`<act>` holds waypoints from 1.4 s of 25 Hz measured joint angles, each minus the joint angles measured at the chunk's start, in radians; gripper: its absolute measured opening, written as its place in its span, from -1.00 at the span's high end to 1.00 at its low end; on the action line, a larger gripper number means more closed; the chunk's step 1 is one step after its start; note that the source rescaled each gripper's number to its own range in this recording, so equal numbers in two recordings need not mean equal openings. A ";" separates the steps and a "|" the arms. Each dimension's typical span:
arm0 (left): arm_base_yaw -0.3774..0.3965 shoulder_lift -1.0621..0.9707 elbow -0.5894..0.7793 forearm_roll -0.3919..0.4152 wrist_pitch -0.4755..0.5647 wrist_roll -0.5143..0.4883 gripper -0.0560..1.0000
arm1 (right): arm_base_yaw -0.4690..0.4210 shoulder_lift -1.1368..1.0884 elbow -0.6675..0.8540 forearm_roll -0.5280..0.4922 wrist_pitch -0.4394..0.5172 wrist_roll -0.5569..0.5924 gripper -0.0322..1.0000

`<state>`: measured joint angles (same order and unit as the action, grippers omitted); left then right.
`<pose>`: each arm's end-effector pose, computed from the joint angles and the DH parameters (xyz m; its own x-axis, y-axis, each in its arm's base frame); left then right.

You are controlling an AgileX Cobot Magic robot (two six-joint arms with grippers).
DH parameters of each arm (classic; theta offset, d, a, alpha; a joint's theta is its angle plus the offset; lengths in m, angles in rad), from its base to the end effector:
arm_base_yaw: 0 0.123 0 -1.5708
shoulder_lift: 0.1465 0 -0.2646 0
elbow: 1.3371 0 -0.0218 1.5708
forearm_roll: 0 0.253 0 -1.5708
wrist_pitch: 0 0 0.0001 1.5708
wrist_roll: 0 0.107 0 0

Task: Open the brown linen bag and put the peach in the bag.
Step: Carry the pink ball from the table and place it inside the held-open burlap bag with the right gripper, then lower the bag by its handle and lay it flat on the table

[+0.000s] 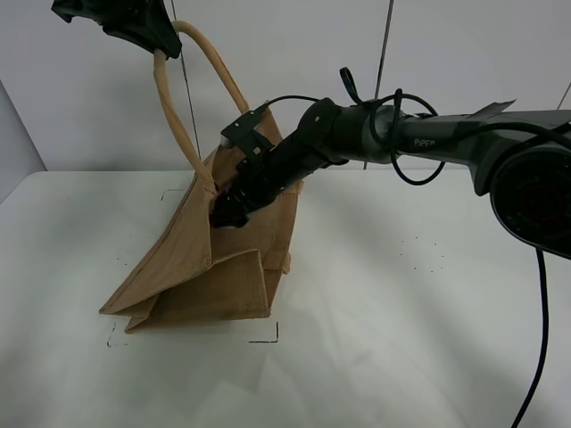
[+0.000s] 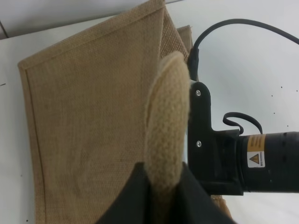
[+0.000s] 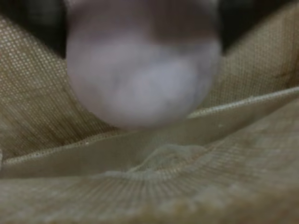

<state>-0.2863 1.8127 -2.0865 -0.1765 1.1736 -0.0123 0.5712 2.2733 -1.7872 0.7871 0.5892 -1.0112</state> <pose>0.3809 -0.1302 0.4013 -0.7218 0.1291 -0.6799 0.3287 0.9285 -0.1726 0.4027 0.3089 0.1464 -0.3722 -0.5787 -0.7256 -0.8771 0.4750 0.0711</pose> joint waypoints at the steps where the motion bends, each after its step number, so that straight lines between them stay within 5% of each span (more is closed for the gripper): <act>1: 0.000 0.000 0.000 0.000 0.000 0.000 0.89 | 0.000 0.000 0.000 0.000 0.002 0.015 -0.88; 7: 0.000 0.000 0.000 0.000 0.000 0.000 0.89 | 0.001 -0.027 0.000 -0.071 0.075 0.190 -0.99; 17: 0.000 0.000 0.000 0.000 0.000 0.000 0.89 | -0.044 -0.213 0.000 -0.492 0.352 0.664 -1.00; 24: 0.000 0.000 0.000 0.000 0.000 0.000 0.89 | -0.232 -0.236 -0.004 -0.591 0.495 0.874 -1.00; 35: 0.000 0.000 0.000 0.000 0.000 0.000 0.89 | -0.590 -0.236 -0.004 -0.671 0.567 0.897 -1.00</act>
<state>-0.2863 1.8124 -2.0865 -0.1765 1.1736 -0.0123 -0.0186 2.0374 -1.7910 0.1159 1.1562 -0.1141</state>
